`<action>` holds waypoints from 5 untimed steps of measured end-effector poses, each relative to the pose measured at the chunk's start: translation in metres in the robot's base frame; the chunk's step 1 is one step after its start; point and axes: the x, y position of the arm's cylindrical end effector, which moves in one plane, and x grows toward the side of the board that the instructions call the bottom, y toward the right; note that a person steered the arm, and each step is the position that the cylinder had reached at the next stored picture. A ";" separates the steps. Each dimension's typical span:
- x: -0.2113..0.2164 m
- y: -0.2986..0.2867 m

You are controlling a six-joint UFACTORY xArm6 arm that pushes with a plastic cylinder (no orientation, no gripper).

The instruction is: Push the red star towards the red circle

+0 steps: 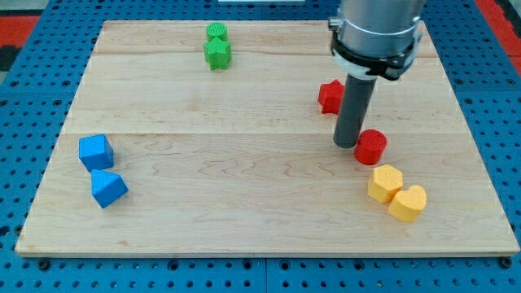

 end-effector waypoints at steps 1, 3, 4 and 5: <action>-0.037 0.000; -0.033 0.052; -0.082 0.070; -0.112 0.042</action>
